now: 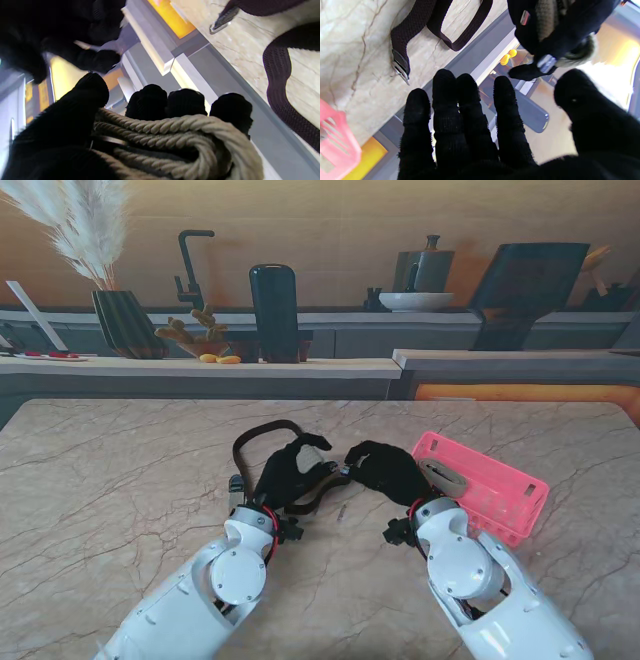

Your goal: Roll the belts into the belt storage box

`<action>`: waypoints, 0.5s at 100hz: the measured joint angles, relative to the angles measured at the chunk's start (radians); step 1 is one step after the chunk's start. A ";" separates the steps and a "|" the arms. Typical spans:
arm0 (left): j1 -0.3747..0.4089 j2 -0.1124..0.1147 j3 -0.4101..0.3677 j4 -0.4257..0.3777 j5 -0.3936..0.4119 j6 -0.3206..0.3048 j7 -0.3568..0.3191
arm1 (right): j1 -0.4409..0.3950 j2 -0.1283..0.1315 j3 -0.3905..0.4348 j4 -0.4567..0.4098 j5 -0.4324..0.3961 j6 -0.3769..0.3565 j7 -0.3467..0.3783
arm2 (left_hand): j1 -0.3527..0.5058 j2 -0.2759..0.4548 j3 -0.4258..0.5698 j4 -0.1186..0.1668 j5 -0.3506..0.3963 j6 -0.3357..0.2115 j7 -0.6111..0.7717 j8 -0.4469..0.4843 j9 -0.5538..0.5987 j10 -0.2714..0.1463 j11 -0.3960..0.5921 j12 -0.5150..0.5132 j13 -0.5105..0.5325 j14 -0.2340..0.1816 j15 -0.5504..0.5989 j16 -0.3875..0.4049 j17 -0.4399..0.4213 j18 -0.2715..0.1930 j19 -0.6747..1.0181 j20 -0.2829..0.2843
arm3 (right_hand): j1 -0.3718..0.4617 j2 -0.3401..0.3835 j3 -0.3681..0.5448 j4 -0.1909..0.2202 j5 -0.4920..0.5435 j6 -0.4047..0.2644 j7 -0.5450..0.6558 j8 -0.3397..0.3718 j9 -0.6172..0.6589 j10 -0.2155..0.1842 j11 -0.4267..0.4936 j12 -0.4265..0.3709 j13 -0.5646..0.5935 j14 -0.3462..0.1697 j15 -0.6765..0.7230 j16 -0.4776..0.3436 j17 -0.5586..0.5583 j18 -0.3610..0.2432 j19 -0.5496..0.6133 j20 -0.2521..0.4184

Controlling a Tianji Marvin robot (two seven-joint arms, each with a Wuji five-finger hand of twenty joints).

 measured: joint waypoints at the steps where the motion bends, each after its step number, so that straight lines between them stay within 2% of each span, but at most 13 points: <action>1: -0.004 0.001 0.002 0.005 0.009 -0.001 0.002 | 0.000 0.001 0.000 -0.001 -0.007 -0.004 0.000 | -0.007 -0.003 0.008 0.000 -0.002 0.005 -0.012 0.000 0.000 -0.001 0.001 0.002 0.000 -0.001 0.005 0.000 0.005 -0.001 0.003 -0.001 | 0.000 0.000 -0.029 0.000 0.001 0.000 0.000 0.000 0.000 0.000 -0.002 0.000 0.000 0.000 -0.002 0.000 0.001 0.002 0.000 0.000; 10: -0.033 0.011 0.025 0.041 0.116 -0.002 0.028 | 0.001 0.009 -0.008 -0.002 -0.069 -0.021 -0.012 | -0.023 -0.023 0.040 0.000 -0.060 0.036 -0.115 -0.012 0.000 -0.024 0.023 0.023 0.010 -0.022 0.029 0.000 0.034 -0.012 0.027 -0.013 | -0.077 0.000 -0.136 0.001 0.024 0.017 -0.005 0.000 0.015 -0.001 -0.013 0.000 0.021 0.001 -0.021 0.000 0.005 0.024 0.000 0.000; 15: -0.047 0.016 0.038 0.058 0.149 -0.004 0.043 | 0.007 0.013 -0.022 -0.001 -0.088 -0.021 -0.027 | -0.043 -0.032 0.055 0.000 -0.101 0.050 -0.169 -0.040 -0.001 -0.036 0.024 0.033 0.010 -0.032 0.036 0.000 0.037 -0.020 0.032 -0.022 | -0.115 0.001 -0.150 0.001 0.050 0.021 -0.011 0.000 0.053 0.000 -0.014 -0.005 0.043 0.009 -0.022 -0.001 0.018 0.031 0.000 0.000; 28: -0.067 0.024 0.055 0.076 0.151 -0.016 0.044 | 0.048 0.016 -0.076 0.027 -0.077 -0.013 -0.038 | -0.082 -0.046 0.073 0.000 -0.172 0.066 -0.251 -0.079 -0.003 -0.039 0.025 0.038 0.010 -0.035 0.044 0.000 0.044 -0.028 0.042 -0.027 | -0.126 0.001 -0.150 0.001 0.089 0.027 -0.012 0.000 0.091 0.003 -0.014 -0.008 0.074 0.023 -0.010 -0.001 0.030 0.034 0.012 -0.001; 48: -0.082 0.034 0.074 0.084 0.174 -0.020 0.018 | 0.129 0.007 -0.150 0.095 -0.091 0.008 -0.045 | -0.132 -0.067 0.076 0.000 -0.201 0.075 -0.289 -0.101 -0.031 -0.039 0.021 0.038 0.010 -0.043 0.054 0.000 0.053 -0.037 0.052 -0.035 | -0.126 0.002 -0.150 0.001 0.130 0.027 -0.016 0.000 0.112 0.009 -0.013 -0.008 0.082 0.034 0.013 0.003 0.043 0.038 0.037 0.000; 50: -0.083 0.035 0.075 0.085 0.175 -0.020 0.016 | 0.134 0.007 -0.156 0.098 -0.092 0.011 -0.046 | -0.132 -0.067 0.077 0.000 -0.201 0.075 -0.290 -0.102 -0.032 -0.039 0.021 0.038 0.010 -0.043 0.054 0.000 0.054 -0.038 0.052 -0.036 | -0.126 0.027 -0.150 0.001 0.131 0.027 -0.016 0.000 0.119 0.009 -0.012 -0.008 0.095 0.035 0.014 0.004 0.043 0.041 0.039 0.001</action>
